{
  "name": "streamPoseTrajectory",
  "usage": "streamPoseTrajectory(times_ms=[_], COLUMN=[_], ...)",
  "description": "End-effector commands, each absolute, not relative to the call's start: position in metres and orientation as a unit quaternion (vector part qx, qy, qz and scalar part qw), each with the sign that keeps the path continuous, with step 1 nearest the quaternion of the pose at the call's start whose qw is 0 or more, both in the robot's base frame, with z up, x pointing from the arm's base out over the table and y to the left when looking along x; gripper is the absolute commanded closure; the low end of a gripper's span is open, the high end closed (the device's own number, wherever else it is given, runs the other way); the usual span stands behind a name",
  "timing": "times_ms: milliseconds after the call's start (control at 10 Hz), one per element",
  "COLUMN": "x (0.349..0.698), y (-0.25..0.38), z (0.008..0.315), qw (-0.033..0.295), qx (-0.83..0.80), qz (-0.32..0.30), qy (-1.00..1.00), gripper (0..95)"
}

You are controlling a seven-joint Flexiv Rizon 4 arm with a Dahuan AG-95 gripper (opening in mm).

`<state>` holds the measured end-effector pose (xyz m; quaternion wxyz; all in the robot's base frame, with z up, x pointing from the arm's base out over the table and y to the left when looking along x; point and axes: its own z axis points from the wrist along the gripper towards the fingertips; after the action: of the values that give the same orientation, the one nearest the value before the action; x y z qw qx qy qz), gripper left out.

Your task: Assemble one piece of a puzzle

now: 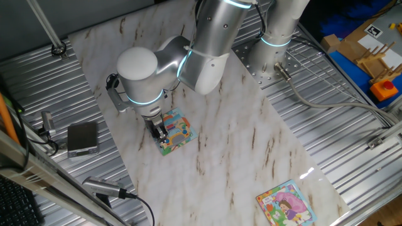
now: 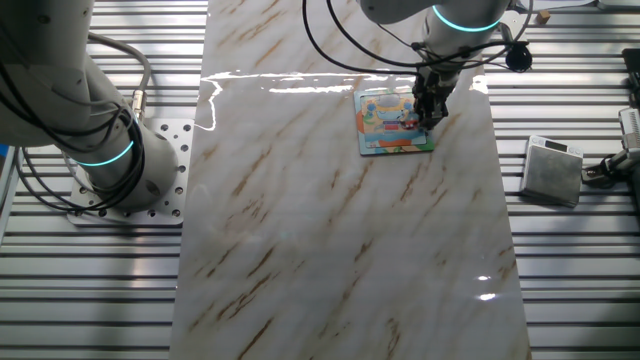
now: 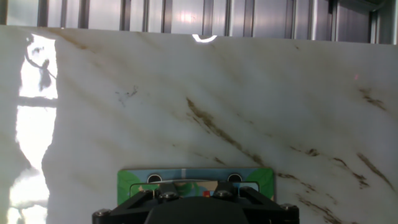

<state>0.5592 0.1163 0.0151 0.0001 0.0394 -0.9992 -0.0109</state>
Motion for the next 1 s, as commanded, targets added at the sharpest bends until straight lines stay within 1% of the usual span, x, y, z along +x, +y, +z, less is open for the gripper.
streamPoseTrajectory(times_ms=[100, 900, 1000], x=[0.5584, 0.5575, 0.5574], y=[0.1161, 0.1161, 0.1162], z=[0.0148, 0.0148, 0.0151], qw=[0.0, -0.002, -0.002], qx=[0.041, 0.042, 0.043], qz=[-0.012, -0.018, -0.019], qy=[-0.999, -0.999, -0.999], gripper=[76.0, 76.0, 57.0])
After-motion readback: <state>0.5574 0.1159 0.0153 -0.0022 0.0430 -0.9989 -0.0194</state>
